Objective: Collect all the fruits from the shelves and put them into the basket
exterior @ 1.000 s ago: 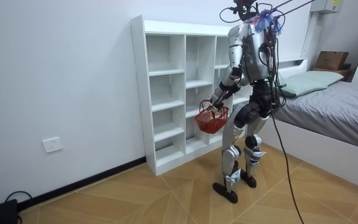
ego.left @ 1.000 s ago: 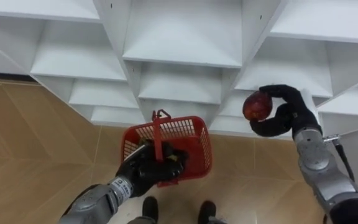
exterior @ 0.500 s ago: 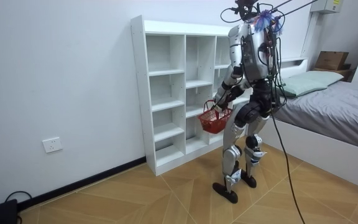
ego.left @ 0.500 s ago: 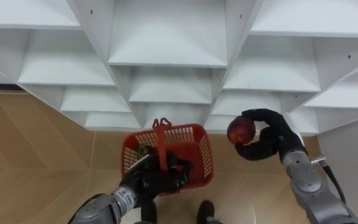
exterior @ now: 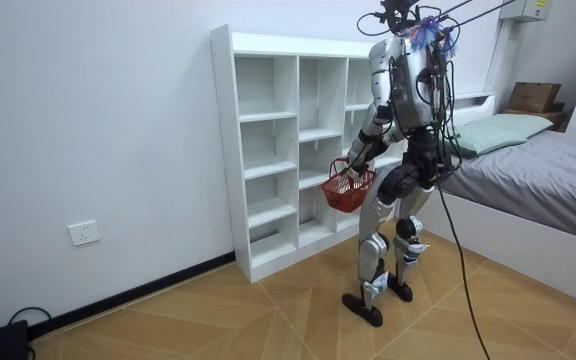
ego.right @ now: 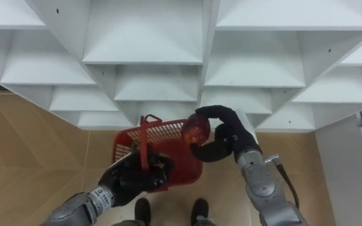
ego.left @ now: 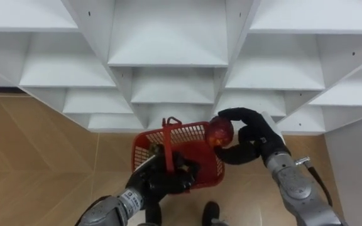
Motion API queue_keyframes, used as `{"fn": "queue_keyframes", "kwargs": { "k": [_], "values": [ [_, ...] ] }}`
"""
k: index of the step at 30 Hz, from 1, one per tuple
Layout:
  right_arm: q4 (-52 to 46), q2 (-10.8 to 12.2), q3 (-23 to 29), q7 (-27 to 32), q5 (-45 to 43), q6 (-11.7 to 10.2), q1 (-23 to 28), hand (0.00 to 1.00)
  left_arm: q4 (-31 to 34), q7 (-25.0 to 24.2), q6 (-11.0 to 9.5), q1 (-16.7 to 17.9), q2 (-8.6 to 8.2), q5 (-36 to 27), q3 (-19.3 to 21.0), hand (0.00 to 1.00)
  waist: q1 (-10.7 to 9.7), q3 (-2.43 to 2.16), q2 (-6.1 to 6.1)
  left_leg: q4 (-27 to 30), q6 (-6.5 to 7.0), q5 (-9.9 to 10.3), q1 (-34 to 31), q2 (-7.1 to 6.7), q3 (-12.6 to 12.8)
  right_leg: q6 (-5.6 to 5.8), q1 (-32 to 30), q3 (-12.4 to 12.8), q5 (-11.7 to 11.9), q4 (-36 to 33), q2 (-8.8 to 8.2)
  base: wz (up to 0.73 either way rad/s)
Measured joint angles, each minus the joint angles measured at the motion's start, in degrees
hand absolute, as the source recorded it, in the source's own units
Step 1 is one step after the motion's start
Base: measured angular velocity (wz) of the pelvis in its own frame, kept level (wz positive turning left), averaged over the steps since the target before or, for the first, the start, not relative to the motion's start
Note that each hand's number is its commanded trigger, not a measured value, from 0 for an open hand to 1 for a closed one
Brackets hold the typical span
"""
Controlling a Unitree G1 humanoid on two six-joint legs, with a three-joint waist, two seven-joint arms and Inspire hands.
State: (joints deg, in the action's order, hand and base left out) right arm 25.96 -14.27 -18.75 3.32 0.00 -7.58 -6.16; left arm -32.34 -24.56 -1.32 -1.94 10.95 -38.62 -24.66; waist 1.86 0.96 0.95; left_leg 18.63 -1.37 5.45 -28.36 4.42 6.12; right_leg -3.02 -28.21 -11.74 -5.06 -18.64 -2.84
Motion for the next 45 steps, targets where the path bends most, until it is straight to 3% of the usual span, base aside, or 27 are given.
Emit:
{"fn": "queue_keyframes", "kwargs": {
  "k": [9, 18, 20, 21, 22, 25, 26, 30, 38, 45],
  "values": [
    [-0.06, 3.04, -1.17, -2.64, -0.50, 0.01, -0.72, 1.00, 0.00, -1.32, 0.02, -0.37, -0.72, -0.07, -1.66, 1.00, 0.35, 0.10, -0.22, -0.20, -0.01, 0.00, -0.01, 0.01, 0.08, 0.00, -0.17, 0.06, 0.00, 0.03, 0.00, 0.00],
    [-0.06, 3.15, -1.80, -3.36, -0.51, 0.01, -1.68, 1.00, 0.12, -1.44, 0.01, -0.74, -0.62, -0.04, -1.36, 1.00, 0.40, 0.21, -0.54, -0.31, -0.04, 0.02, -0.05, -0.02, 0.07, -0.03, -0.27, 0.02, -0.07, 0.01, -0.03, 0.00],
    [-0.06, 3.15, -1.83, -3.38, -0.50, 0.01, -1.70, 0.91, 0.12, -1.45, 0.01, -0.74, -0.62, -0.04, -1.36, 1.00, 0.39, 0.21, -0.54, -0.31, -0.04, 0.03, -0.07, -0.01, 0.07, -0.03, -0.29, 0.02, -0.07, 0.00, -0.03, 0.00],
    [-0.06, 3.15, -1.84, -3.39, -0.50, 0.01, -1.70, 0.80, 0.13, -1.44, 0.01, -0.74, -0.62, -0.04, -1.37, 1.00, 0.39, 0.21, -0.54, -0.31, -0.04, 0.03, -0.07, -0.01, 0.07, -0.03, -0.31, 0.02, -0.07, -0.01, -0.03, 0.00],
    [-0.06, 3.15, -1.85, -3.40, -0.53, 0.01, -1.70, 0.78, 0.12, -1.45, 0.01, -0.75, -0.62, -0.03, -1.37, 1.00, 0.34, 0.21, -0.53, -0.31, -0.04, 0.03, -0.07, -0.01, 0.06, -0.03, -0.31, 0.03, -0.07, -0.03, -0.03, 0.00],
    [-0.05, 3.15, -1.90, -3.41, -0.56, 0.01, -1.74, 0.50, 0.12, -1.45, 0.01, -0.77, -0.60, -0.02, -1.39, 1.00, 0.31, 0.21, -0.53, -0.29, -0.04, 0.03, -0.07, -0.02, 0.00, -0.04, -0.32, 0.06, -0.07, -0.06, -0.03, 0.00],
    [-0.04, 3.15, -1.97, -3.41, -0.56, 0.01, -1.76, 0.28, 0.12, -1.44, 0.01, -0.77, -0.55, -0.03, -1.43, 1.00, 0.30, 0.21, -0.53, -0.29, -0.04, 0.02, -0.07, -0.02, -0.02, -0.04, -0.32, 0.06, -0.07, -0.06, -0.03, 0.00],
    [0.29, 2.86, -2.52, -3.40, -1.61, 0.01, -1.95, 0.01, 0.12, -1.44, 0.01, -0.96, 0.28, -0.03, -2.42, 1.00, 0.21, 0.21, -0.53, -0.28, -0.04, 0.03, -0.12, -0.01, -0.12, -0.03, -0.29, 0.05, -0.07, 0.00, -0.02, 0.00],
    [0.29, 2.86, -3.10, -3.60, -2.69, 0.01, -1.96, 0.00, 0.13, -1.08, 0.00, -1.44, 1.03, -0.03, -2.57, 1.00, 0.16, 0.24, -0.55, -0.31, -0.04, 0.03, -0.20, -0.02, -0.14, -0.03, -0.30, 0.01, -0.07, 0.09, -0.02, 0.00],
    [0.28, 2.79, -3.73, -3.62, -2.77, 0.01, -2.04, 0.00, 0.13, -0.84, 0.03, -1.68, 1.27, 0.04, -2.60, 1.00, 0.03, 0.56, -0.94, -0.28, -0.04, 0.03, -0.46, -0.01, -0.08, -0.03, -0.51, -0.05, -0.07, 0.12, -0.02, 0.00]
  ]
}}
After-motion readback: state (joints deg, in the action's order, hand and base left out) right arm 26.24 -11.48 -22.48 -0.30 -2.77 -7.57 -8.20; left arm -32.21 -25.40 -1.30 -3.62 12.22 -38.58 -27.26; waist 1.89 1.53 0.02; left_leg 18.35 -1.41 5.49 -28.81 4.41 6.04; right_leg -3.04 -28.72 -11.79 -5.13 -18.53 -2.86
